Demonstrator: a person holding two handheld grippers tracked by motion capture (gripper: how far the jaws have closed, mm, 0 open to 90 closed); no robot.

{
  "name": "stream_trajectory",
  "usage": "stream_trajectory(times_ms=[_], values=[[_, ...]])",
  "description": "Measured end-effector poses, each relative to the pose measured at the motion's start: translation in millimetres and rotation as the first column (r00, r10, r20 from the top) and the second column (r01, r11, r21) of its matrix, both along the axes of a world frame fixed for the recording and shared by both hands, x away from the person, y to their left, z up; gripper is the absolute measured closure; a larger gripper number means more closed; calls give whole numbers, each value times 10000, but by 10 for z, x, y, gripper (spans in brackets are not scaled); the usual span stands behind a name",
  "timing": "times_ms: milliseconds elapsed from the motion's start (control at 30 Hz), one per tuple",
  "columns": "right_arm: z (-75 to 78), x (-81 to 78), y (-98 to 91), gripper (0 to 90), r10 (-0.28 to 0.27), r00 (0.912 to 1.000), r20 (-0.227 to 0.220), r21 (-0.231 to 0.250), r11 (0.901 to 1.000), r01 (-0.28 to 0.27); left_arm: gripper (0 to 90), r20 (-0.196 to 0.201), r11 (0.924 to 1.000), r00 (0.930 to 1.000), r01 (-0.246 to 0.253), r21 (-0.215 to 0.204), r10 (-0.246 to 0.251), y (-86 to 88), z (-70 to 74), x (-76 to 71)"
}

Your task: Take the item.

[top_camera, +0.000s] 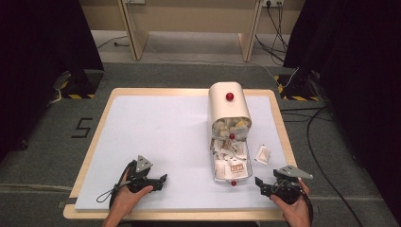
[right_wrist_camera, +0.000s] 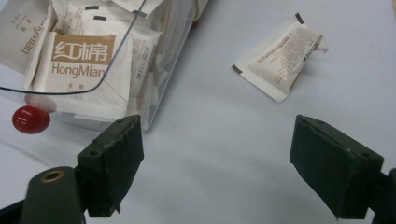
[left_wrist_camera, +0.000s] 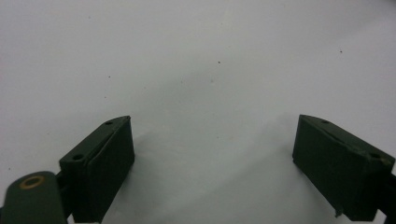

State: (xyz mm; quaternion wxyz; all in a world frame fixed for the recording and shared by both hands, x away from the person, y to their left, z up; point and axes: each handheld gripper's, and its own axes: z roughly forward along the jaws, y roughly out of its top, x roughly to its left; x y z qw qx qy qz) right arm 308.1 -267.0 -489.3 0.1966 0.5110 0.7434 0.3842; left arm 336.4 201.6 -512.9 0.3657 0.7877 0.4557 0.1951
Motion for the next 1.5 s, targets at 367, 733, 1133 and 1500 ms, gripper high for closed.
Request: stream_trajectory(times_ms=[367, 733, 1133, 1500], values=[[-56, -49, 12, 172, 121, 9991, -404, -344, 9993, -135, 117, -3, 10000, 10000, 4, 7, -4, 0, 0, 0], [-125, -95, 81, 170, 348, 9986, -393, -1475, 9882, -402, 117, 1, 10000, 10000, 5, 13, -5, 0, 0, 0], [-139, -123, 75, 168, 315, 9991, -298, -1394, 9896, -353, 117, 1, 10000, 10000, 6, 13, -6, 0, 0, 0], [-140, -121, 68, 166, 373, 9988, -303, -1393, 9894, -412, 117, 2, 10000, 10000, -1, 5, 1, 0, 0, 0]])
